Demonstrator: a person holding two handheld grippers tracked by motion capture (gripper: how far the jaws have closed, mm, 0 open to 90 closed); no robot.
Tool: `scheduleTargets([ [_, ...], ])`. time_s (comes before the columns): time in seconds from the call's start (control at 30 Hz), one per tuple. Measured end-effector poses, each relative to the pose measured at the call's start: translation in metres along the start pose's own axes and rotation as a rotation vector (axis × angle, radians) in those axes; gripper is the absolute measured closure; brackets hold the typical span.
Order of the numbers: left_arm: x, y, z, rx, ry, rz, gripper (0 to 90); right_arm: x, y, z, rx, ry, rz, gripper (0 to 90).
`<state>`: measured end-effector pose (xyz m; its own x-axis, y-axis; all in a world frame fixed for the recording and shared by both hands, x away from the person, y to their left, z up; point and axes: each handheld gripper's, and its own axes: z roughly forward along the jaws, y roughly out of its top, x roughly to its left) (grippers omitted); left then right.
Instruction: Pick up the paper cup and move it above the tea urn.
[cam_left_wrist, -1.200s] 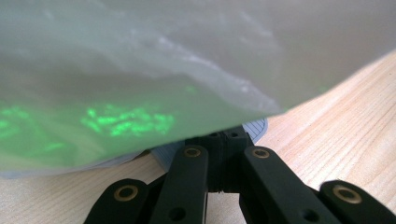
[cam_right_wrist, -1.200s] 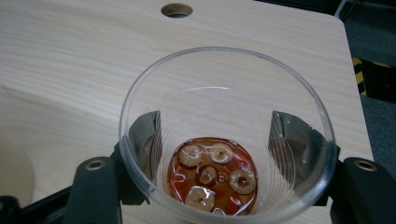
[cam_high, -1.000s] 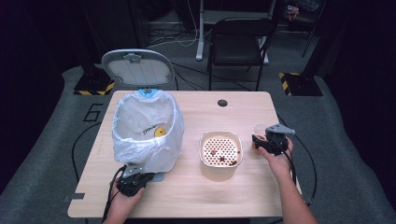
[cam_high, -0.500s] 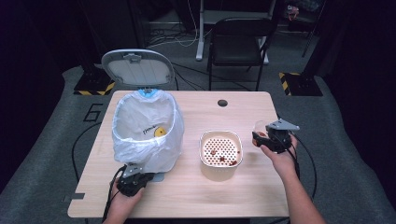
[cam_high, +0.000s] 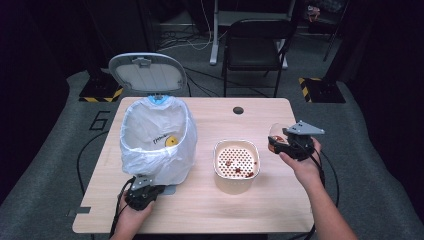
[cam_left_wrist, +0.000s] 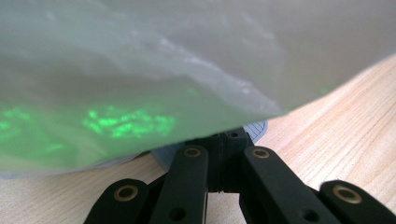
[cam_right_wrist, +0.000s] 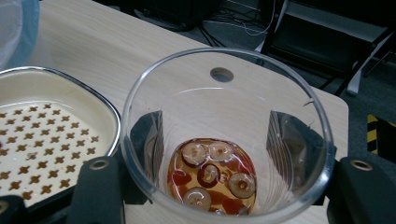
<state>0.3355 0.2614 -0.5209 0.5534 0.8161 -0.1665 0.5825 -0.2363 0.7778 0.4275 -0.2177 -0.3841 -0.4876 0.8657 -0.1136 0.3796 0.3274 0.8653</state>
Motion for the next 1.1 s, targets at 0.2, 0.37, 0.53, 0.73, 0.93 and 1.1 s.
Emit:
scheduleTargets([
  [0.2,0.0,0.0,0.0,0.005,0.001,0.001,90.0,0.007,0.012,-0.006,-0.004,0.007,-0.045,36.8],
  [0.37,0.0,0.0,0.0,0.006,0.001,0.002,90.0,0.012,0.022,-0.011,-0.013,0.019,-0.076,36.9],
  [0.53,0.0,0.0,0.0,0.005,-0.001,0.002,90.0,0.021,0.03,-0.016,-0.029,0.03,-0.112,37.1],
  [0.73,0.0,0.001,0.0,0.006,0.001,0.002,90.0,0.033,0.04,-0.02,-0.039,0.055,-0.166,37.3],
  [0.93,0.0,0.0,0.0,0.006,0.0,0.004,90.0,0.049,0.046,-0.019,-0.036,0.067,-0.228,37.6],
  [1.1,0.0,0.001,0.0,0.007,0.001,0.003,90.0,0.061,0.049,-0.015,-0.041,0.068,-0.297,37.7],
])
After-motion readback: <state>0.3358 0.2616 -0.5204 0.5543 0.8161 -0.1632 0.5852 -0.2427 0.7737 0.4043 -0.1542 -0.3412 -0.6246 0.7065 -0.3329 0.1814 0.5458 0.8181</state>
